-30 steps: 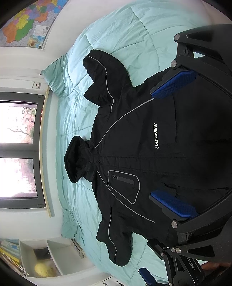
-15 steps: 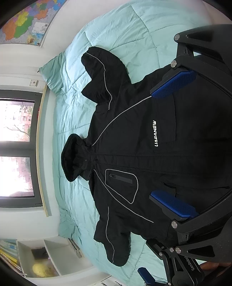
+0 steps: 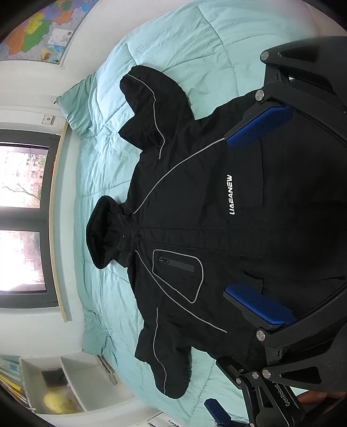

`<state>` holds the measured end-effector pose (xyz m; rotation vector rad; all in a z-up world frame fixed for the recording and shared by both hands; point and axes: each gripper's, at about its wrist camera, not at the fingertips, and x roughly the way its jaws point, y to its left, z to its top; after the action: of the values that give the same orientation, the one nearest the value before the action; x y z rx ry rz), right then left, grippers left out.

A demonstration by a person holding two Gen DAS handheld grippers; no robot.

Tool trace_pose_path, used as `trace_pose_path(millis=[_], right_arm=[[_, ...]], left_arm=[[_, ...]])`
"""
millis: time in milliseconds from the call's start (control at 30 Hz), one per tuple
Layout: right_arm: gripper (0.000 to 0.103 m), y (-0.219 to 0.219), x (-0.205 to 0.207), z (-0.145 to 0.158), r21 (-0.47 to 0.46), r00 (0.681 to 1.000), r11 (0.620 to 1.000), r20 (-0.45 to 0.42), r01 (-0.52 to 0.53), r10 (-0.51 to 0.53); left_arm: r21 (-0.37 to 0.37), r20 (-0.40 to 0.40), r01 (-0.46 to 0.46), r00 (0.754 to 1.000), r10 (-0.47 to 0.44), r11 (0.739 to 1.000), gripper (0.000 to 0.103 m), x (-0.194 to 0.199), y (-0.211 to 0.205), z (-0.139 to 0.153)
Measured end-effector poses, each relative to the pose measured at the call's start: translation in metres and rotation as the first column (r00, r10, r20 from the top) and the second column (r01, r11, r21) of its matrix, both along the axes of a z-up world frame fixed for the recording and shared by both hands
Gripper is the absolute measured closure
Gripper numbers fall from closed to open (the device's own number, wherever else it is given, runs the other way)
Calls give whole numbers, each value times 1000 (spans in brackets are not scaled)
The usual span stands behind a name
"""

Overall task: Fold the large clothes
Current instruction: 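Grasp the cuff of the black jacket sleeve with the left tool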

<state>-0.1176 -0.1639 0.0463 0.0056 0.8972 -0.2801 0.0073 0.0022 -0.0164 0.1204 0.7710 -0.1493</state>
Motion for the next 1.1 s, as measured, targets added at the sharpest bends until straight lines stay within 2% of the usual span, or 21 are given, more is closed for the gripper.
trace_pose_path(millis=[400, 500, 633, 733, 833, 900, 967, 1000, 1100], right_arm=[[0, 1, 9, -9, 14, 1000, 1000, -11, -2, 2], [0, 1, 15, -14, 16, 1000, 1000, -21, 1, 0], [0, 1, 25, -24, 26, 999, 1000, -40, 2, -1], [0, 2, 33, -35, 25, 998, 1000, -61, 1, 0], [0, 2, 42, -46, 35, 996, 999, -88, 0, 3], [0, 2, 47, -52, 35, 995, 999, -101, 0, 3], [0, 1, 52, -58, 30, 994, 1000, -109, 3, 1], [0, 0, 54, -61, 28, 994, 1000, -113, 4, -1], [0, -3, 60, -68, 24, 992, 1000, -125, 12, -9]], left_arm=[[-11, -7, -10, 1000, 10, 1000, 3, 12, 10, -5], [-38, -26, -16, 1000, 15, 999, 3, 19, 19, -8], [-108, -74, -38, 997, 30, 993, 3, 37, 42, -16], [-117, -91, -89, 993, 78, 989, 3, 55, 68, -21], [-114, -73, -146, 988, 138, 983, 3, 80, 105, -17], [-130, -51, -198, 980, 193, 972, 3, 101, 138, -12], [-179, -46, -258, 966, 254, 950, 3, 127, 181, -8], [-211, -50, -290, 957, 286, 934, 3, 141, 204, -8], [-337, -80, -371, 927, 367, 865, 3, 184, 280, -18]])
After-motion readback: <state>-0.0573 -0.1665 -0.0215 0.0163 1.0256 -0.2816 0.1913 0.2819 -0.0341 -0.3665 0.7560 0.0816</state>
